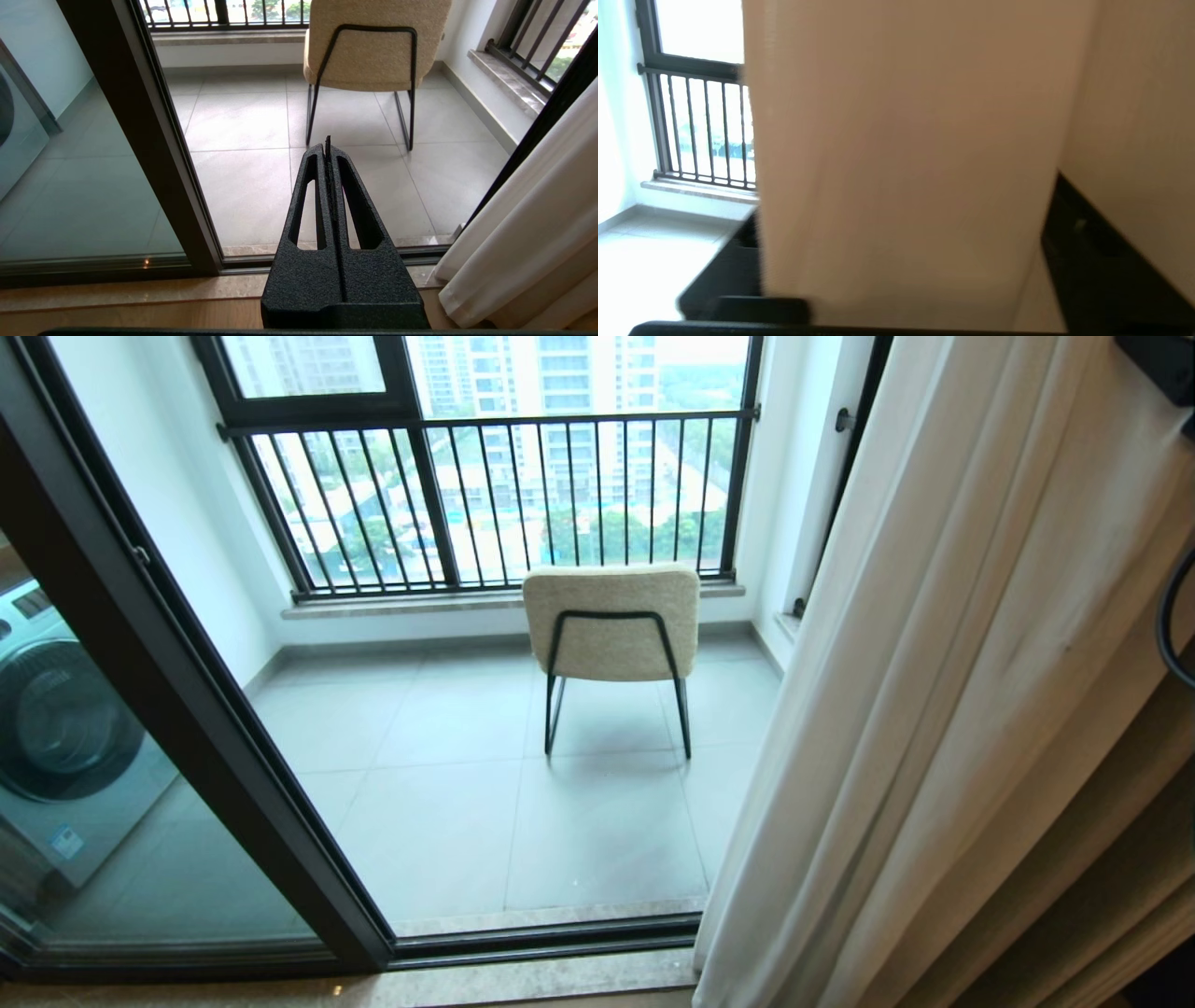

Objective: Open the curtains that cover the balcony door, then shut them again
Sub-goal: Close the inner curtains on both sides

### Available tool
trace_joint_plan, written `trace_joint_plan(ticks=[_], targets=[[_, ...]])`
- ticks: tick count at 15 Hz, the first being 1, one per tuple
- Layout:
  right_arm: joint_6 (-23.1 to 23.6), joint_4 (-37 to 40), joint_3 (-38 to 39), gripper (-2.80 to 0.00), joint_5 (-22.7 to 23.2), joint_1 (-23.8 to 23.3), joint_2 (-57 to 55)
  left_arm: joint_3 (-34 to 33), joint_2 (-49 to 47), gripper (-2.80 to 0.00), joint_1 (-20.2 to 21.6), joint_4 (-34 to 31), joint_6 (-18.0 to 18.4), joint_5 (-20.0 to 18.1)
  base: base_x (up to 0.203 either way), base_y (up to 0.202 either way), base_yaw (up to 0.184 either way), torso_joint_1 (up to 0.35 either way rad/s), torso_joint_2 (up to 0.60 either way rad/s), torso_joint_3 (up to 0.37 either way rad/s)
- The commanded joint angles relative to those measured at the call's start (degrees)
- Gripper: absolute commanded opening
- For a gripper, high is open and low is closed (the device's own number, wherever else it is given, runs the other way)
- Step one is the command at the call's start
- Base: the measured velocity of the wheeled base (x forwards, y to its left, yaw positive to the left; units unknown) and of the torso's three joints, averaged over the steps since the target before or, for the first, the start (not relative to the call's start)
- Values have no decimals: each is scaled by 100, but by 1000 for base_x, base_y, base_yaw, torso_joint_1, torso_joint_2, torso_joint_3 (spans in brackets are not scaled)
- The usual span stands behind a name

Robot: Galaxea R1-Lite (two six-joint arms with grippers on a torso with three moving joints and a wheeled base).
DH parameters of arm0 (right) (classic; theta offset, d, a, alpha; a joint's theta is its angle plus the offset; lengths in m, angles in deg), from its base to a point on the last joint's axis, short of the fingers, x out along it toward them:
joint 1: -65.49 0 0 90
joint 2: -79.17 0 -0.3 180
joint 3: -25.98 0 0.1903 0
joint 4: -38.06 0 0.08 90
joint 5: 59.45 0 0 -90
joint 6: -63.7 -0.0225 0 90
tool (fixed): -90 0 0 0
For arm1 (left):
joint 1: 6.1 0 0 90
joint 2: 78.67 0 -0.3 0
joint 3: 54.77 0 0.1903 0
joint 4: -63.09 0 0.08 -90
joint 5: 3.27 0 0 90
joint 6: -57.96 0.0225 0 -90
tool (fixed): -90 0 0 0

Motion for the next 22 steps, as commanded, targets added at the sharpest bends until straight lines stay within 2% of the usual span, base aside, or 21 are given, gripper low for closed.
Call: trace_joint_plan(ticks=[1, 7, 11, 16, 22], targets=[[-9, -21, 21, -280, 11, 34, 7, -1, 2, -280, 1, 1, -6, -2, 0, 0, 0, 0, 0, 0], [-1, 2, 424, -280, 3, 60, 181, -1, 2, -280, 1, 1, 2, -2, 0, 0, 0, 0, 0, 0], [-25, -3, 192, -280, 3, 63, 42, -1, 2, -280, 1, 1, 2, -2, 0, 0, 0, 0, 0, 0], [-1, 535, 150, -280, 3, 231, -110, -1, 2, -280, 1, 1, 2, -2, 0, 0, 0, 0, 0, 0], [125, 570, 136, -280, 3, 262, -438, -1, 2, -280, 1, 1, 1, -2, 0, 0, 0, 0, 0, 0]])
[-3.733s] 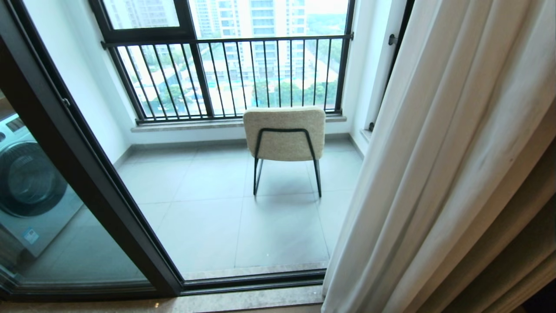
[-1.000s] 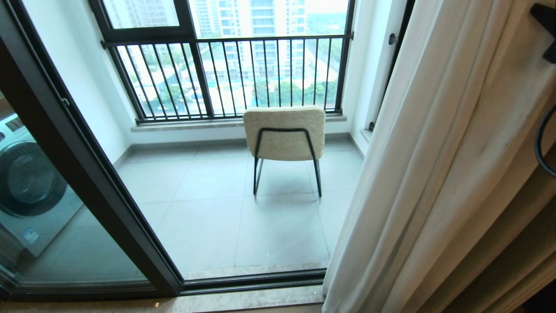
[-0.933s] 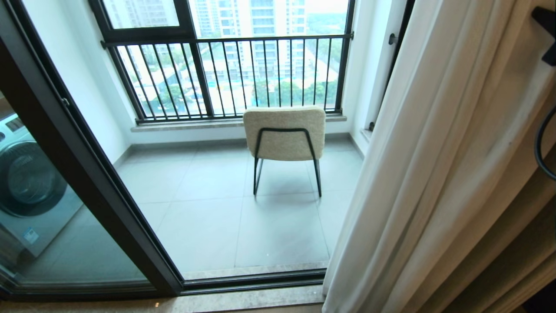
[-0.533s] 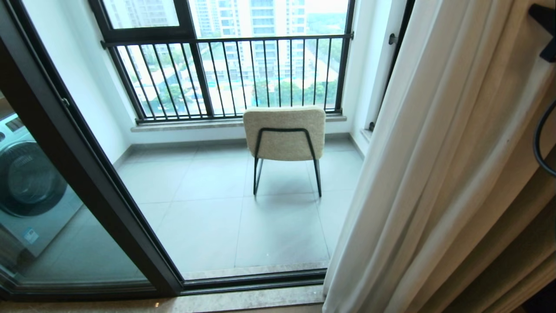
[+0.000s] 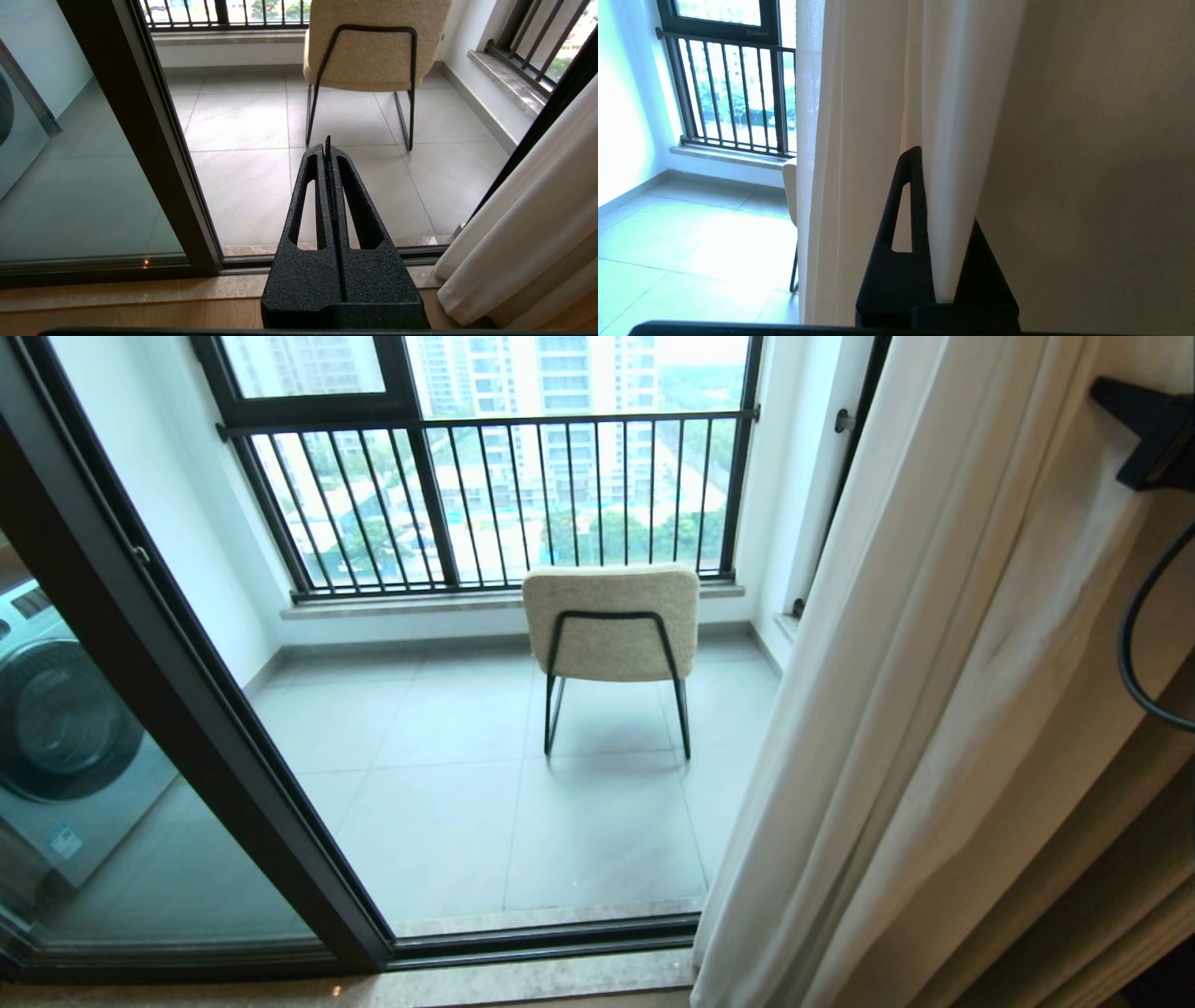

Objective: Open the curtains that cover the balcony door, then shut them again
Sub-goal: Close the inner curtains on both sides

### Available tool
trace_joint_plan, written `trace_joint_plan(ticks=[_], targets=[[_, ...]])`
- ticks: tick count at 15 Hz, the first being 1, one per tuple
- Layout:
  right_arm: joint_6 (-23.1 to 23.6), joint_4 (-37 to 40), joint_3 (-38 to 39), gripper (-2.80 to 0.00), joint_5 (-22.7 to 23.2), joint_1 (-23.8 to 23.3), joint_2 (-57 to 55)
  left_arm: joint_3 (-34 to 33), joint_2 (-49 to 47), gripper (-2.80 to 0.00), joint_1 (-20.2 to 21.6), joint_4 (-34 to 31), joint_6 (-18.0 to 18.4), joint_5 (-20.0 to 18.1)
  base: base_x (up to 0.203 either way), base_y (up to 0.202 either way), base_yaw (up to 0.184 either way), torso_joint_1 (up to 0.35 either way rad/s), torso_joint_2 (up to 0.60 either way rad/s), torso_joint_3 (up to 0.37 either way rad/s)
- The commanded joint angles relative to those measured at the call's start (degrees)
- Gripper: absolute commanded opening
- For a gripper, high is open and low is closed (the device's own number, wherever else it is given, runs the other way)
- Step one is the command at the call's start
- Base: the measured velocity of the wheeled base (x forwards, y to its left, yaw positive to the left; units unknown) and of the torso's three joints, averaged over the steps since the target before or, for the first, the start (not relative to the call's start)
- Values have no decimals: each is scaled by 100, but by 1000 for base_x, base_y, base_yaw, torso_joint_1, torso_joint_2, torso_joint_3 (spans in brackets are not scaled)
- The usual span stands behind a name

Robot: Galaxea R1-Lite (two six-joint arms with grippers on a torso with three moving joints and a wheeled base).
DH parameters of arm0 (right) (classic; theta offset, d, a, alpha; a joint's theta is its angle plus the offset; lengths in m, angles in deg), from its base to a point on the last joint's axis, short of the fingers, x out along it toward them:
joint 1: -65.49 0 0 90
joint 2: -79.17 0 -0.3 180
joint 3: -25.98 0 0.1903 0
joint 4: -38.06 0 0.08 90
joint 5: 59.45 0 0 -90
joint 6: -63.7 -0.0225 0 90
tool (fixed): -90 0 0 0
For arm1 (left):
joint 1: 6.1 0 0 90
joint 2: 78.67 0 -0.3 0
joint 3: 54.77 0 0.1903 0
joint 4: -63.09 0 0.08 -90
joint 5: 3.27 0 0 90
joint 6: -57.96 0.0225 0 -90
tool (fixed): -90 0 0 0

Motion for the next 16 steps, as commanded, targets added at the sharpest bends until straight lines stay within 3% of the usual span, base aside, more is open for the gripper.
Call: trace_joint_plan(ticks=[1, 16], targets=[[27, -39, -5, -280, 7, -2, -223, -1, 2, -280, 1, 1, -9, 1, 0, 0, 0, 0, 0, 0], [34, -36, -222, -280, -153, -25, -507, -1, 2, -280, 1, 1, -9, 1, 0, 0, 0, 0, 0, 0]])
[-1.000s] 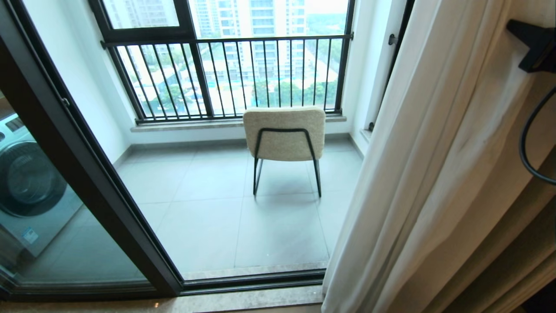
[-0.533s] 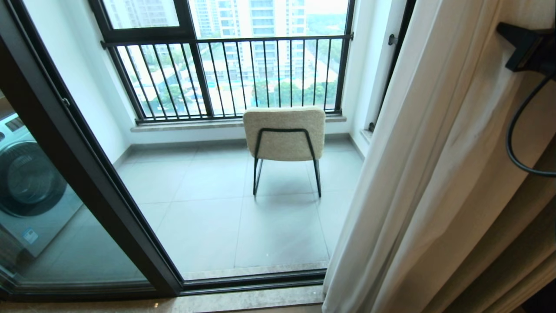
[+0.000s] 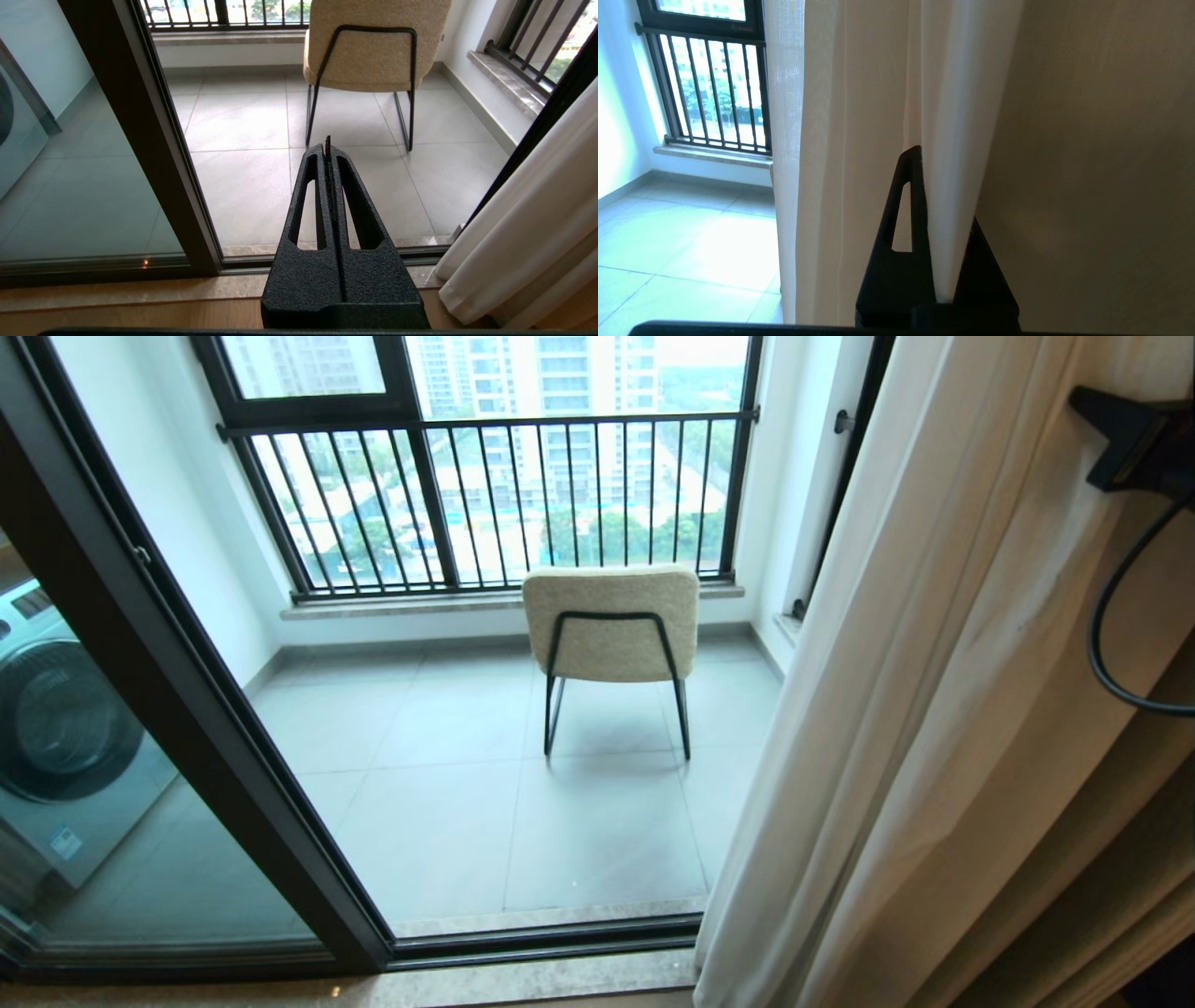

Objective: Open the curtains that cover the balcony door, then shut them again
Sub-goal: Close the inner curtains on both sides

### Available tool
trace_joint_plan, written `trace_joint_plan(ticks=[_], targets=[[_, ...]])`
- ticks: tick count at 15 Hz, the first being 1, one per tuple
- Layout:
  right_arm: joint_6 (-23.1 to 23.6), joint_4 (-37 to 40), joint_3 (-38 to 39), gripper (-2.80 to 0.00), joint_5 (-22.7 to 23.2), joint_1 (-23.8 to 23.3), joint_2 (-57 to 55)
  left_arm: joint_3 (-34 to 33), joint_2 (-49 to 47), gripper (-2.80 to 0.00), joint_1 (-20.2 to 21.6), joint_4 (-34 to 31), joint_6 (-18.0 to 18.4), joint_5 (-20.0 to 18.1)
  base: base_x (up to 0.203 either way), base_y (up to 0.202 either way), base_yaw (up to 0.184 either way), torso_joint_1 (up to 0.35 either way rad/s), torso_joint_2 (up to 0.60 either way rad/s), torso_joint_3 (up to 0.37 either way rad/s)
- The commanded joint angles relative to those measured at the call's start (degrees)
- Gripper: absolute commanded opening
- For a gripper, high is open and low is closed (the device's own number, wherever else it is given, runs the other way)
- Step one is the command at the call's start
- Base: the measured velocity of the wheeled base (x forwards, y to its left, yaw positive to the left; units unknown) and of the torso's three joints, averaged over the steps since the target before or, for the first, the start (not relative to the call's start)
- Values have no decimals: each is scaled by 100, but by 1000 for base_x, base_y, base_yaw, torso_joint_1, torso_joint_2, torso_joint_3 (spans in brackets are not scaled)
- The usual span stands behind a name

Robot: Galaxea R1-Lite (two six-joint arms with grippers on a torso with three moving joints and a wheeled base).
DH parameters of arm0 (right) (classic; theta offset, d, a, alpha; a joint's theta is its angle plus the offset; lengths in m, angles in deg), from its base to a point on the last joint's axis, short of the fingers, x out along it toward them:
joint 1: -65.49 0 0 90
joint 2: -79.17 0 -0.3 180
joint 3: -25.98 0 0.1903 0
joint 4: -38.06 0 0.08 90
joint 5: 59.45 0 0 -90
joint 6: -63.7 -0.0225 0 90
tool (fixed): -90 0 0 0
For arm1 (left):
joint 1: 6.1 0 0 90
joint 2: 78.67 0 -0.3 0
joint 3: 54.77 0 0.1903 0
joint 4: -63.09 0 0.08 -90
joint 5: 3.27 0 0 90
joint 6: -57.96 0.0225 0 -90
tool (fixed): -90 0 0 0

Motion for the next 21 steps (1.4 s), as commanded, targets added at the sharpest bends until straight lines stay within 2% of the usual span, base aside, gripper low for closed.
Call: trace_joint_plan(ticks=[1, 21], targets=[[5, -30, 34, -280, 4, -12, -36, -1, 2, -280, 1, 1, -4, 1, 0, 0, 0, 0, 0, 0], [-30, -3, 165, -280, -102, -12, -71, 4, 2, -280, 1, 1, -5, -3, 0, 0, 0, 0, 0, 0]])
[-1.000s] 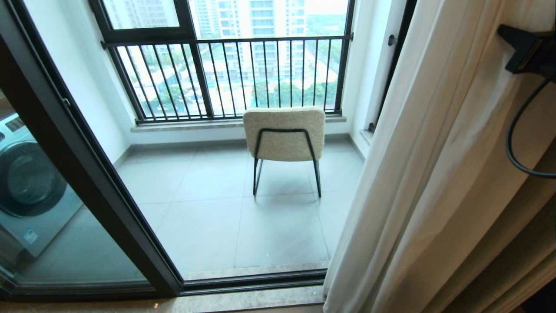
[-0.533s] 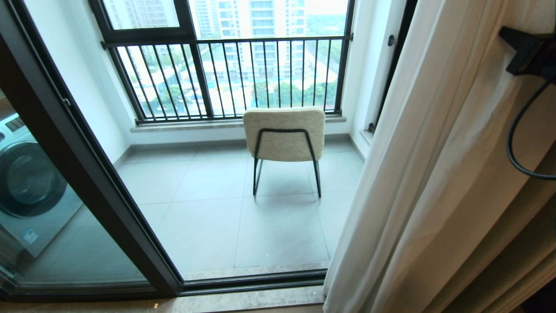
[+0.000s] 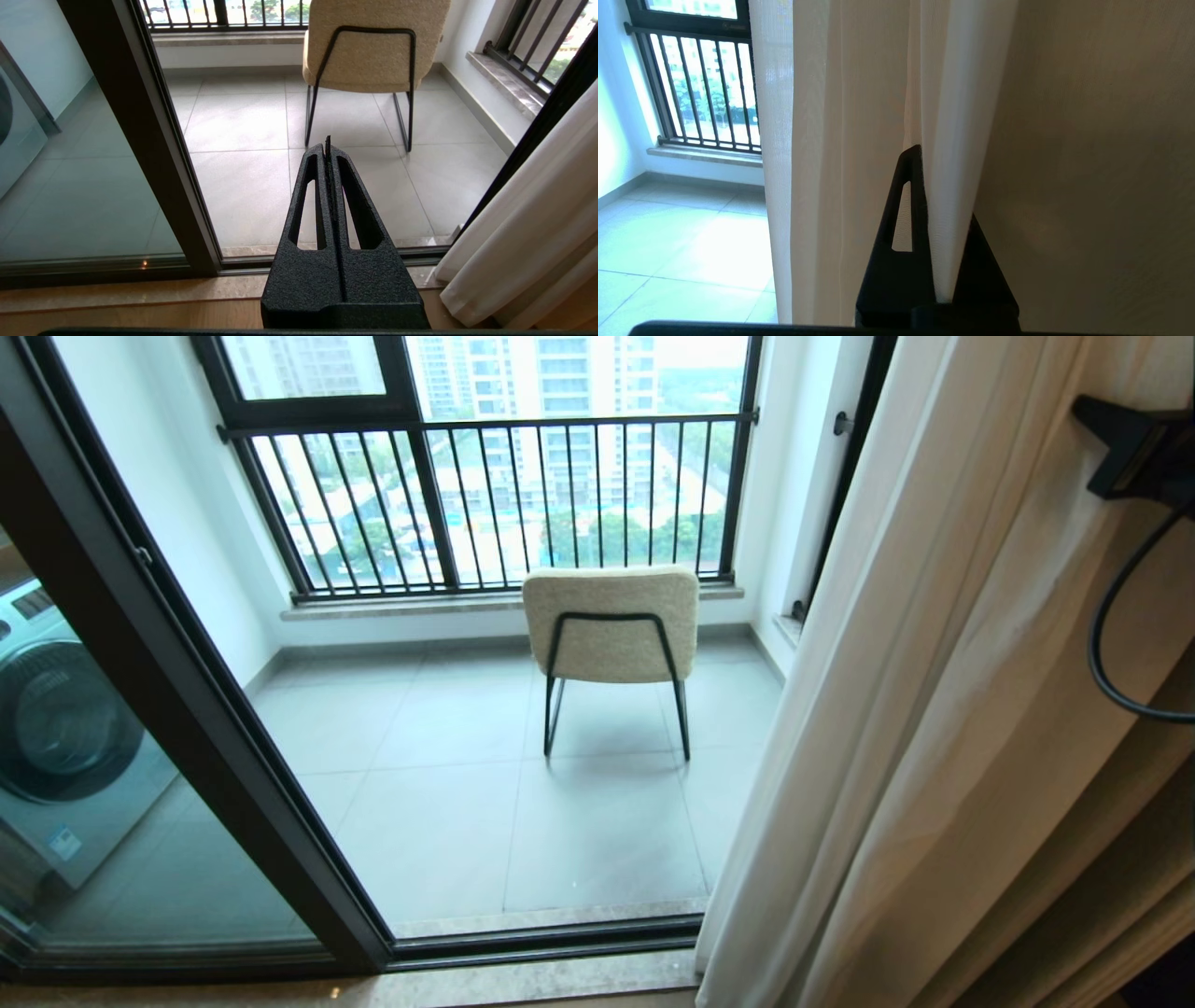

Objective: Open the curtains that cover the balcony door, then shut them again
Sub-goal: Close the inner curtains on both sides

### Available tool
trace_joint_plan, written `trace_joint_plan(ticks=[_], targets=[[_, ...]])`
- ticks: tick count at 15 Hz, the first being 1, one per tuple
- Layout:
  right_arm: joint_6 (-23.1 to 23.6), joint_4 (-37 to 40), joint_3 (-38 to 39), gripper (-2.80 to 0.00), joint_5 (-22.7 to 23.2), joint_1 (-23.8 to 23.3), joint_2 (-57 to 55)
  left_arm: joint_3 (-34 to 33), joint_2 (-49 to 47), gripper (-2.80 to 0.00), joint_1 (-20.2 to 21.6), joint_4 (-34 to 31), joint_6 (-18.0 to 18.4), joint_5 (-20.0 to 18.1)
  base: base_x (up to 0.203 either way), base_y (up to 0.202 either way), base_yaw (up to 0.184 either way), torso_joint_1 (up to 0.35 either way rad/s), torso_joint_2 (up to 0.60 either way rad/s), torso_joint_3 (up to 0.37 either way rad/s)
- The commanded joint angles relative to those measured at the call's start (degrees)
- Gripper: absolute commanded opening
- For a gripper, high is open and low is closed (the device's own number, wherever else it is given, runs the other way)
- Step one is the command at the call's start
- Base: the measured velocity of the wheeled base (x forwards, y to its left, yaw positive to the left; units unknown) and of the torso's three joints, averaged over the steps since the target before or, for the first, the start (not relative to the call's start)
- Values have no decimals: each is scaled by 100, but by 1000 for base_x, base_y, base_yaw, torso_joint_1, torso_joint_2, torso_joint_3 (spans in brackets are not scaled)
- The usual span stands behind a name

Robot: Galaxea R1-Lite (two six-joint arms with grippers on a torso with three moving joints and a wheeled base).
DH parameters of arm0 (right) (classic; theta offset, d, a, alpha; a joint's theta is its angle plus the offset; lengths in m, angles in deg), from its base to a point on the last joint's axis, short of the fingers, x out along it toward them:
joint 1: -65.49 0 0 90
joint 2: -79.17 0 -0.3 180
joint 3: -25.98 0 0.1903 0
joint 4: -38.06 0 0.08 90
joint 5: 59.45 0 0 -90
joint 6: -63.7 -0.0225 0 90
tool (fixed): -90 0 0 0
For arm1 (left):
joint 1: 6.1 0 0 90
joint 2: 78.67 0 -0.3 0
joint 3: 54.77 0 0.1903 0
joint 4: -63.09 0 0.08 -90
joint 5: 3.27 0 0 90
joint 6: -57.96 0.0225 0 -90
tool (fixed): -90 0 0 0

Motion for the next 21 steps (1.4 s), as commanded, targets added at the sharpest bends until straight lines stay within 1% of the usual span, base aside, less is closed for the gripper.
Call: trace_joint_plan(ticks=[1, 7, 21], targets=[[5, -12, -7, -280, 8, -1, -36, 4, 2, -280, 1, 1, -3, 9, 0, 0, 0, 0, 0, 0], [5, -3, -33, -280, 8, -1, -45, 4, 2, -280, 1, -8, -3, 9, 1, 14, -1, 0, 0, 1], [5, -22, -68, -280, 26, 44, -36, 4, 2, -280, 1, -8, -3, 1, 0, 188, 0, 3, 2, 1]])
